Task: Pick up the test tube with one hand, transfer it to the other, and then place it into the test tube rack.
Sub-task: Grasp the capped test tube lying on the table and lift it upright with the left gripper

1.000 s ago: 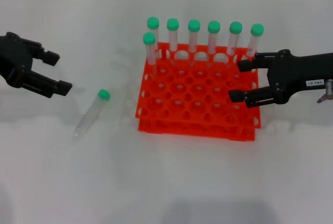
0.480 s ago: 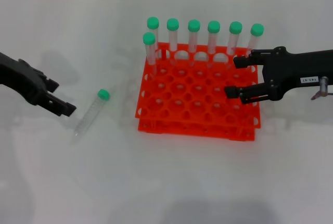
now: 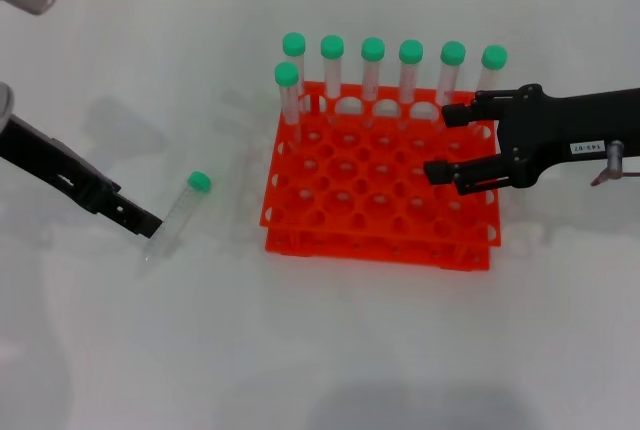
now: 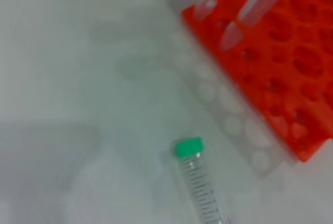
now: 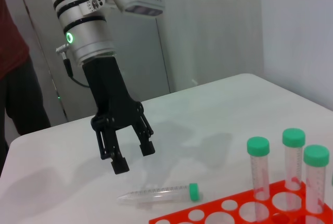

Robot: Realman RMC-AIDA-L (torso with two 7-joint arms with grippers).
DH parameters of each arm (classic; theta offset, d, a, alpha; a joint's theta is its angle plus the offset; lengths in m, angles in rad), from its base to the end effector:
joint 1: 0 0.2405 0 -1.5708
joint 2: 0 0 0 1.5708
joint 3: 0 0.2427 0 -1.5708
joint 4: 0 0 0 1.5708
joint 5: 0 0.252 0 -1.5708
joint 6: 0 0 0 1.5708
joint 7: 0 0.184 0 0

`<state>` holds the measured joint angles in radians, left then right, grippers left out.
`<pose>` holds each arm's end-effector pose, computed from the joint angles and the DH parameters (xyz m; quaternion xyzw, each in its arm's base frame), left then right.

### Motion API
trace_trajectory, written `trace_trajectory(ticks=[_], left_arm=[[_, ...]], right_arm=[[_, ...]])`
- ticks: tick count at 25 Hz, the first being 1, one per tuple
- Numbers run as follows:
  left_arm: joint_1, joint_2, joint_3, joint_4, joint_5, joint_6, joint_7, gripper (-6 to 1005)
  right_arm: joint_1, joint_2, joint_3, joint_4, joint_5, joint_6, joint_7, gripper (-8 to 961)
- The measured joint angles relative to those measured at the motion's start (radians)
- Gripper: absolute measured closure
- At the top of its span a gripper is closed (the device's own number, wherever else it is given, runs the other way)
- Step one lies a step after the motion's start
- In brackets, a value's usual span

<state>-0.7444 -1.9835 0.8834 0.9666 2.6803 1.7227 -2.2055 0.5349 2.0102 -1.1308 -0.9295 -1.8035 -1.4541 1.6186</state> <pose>-0.2554 0.4018 0.0344 -0.9024 -0.3908 0.1559 0.0935 0.1859 0.4021 -0.0176 -0.9690 0.1380 0.1790 0.1000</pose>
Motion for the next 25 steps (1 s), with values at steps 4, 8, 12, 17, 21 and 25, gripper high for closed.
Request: trace_trajectory(ticks=[4, 8, 12, 17, 21, 25], left_arm=[[0.000, 0.001, 0.018, -0.003, 0.018, -0.013, -0.072, 119], [-0.006, 0.000, 0.019, -0.017, 0.043, -0.025, -0.112, 119], [-0.014, -0.003, 0.019, -0.039, 0.048, -0.044, -0.139, 119], [-0.017, -0.011, 0.020, -0.063, 0.063, -0.071, -0.168, 119], [-0.024, -0.024, 0.021, -0.079, 0.084, -0.072, -0.179, 120], [-0.042, -0.030, 0.027, -0.104, 0.099, -0.071, -0.194, 120]], right_arm=[[0.002, 0.000, 0.000, 0.000, 0.000, 0.000, 0.000, 112], [0.002, 0.000, 0.000, 0.000, 0.000, 0.000, -0.001, 112], [0.002, 0.001, -0.003, 0.000, 0.000, 0.000, -0.002, 112], [0.002, 0.001, -0.005, 0.000, 0.000, 0.000, -0.002, 111], [0.002, 0.001, -0.007, 0.000, 0.000, 0.000, -0.002, 111], [0.002, 0.001, -0.007, 0.000, 0.000, 0.000, -0.002, 112]])
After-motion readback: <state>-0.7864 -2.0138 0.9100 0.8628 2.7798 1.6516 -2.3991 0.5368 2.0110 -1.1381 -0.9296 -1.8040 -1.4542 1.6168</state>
